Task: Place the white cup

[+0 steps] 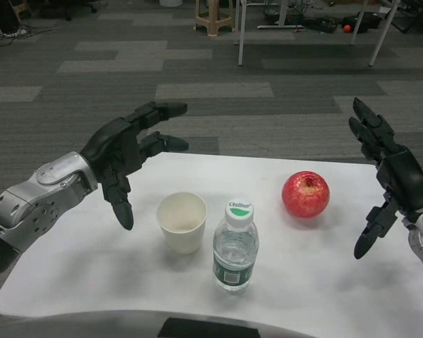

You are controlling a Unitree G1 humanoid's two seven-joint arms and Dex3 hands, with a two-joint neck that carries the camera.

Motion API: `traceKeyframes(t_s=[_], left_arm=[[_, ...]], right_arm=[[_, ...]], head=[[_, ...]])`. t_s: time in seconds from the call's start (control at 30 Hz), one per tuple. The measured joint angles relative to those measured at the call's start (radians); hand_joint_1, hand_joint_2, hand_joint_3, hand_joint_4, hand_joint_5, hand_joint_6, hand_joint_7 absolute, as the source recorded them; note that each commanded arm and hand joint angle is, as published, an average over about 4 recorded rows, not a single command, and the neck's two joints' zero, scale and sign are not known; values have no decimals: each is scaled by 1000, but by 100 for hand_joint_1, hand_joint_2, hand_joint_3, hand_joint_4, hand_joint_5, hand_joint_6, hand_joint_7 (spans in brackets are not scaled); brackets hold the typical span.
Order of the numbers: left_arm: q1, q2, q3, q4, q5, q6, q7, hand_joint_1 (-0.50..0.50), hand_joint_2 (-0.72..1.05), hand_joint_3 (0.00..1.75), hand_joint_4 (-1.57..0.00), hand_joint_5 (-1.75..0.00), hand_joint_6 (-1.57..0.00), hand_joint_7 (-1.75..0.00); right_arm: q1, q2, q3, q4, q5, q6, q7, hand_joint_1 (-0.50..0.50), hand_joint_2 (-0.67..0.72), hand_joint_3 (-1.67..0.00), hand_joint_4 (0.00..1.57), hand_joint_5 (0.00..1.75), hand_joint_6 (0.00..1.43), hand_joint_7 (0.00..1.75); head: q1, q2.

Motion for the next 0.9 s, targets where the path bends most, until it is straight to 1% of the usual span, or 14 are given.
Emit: traceKeyframes(t_s=[0.1, 0.17, 0.23, 0.3, 0.4, 0.9], left_arm=[[-3, 1, 17, -33, -59, 2, 19, -50, -59, 9, 0, -103, 0, -70], [-3, 2, 23, -52, -116, -10, 41, -50, -68, 9, 0, -98, 0, -66], [-1, 2, 25, -63, -166, -29, 64, -50, -72, 9, 0, -92, 0, -63], [1, 0, 27, -68, -187, -39, 78, -50, -70, 9, 0, -92, 0, -63], [4, -4, 28, -69, -193, -39, 83, -50, -64, 9, 0, -92, 0, -63], [11, -6, 53, -77, -195, -40, 88, -50, -64, 9, 0, -92, 0, -63]], right_arm=[[-1, 0, 4, 3, 0, 0, 0, -17, 66, 0, 0, 0, 0, 0], [-2, 0, 5, 6, 0, 0, 0, -17, 66, 0, 0, 0, 0, 0], [-2, 0, 5, 7, 0, 0, 0, -17, 69, 0, 0, 0, 0, 0], [-2, 0, 5, 8, 0, 0, 0, -17, 69, 0, 0, 0, 0, 0], [-2, 0, 5, 8, 0, 0, 0, -17, 66, 0, 0, 0, 0, 0], [-2, 0, 5, 8, 0, 0, 0, -17, 66, 0, 0, 0, 0, 0]], head=[[-4, 1], [-8, 1], [-11, 2], [-13, 3], [-15, 6], [-16, 17]])
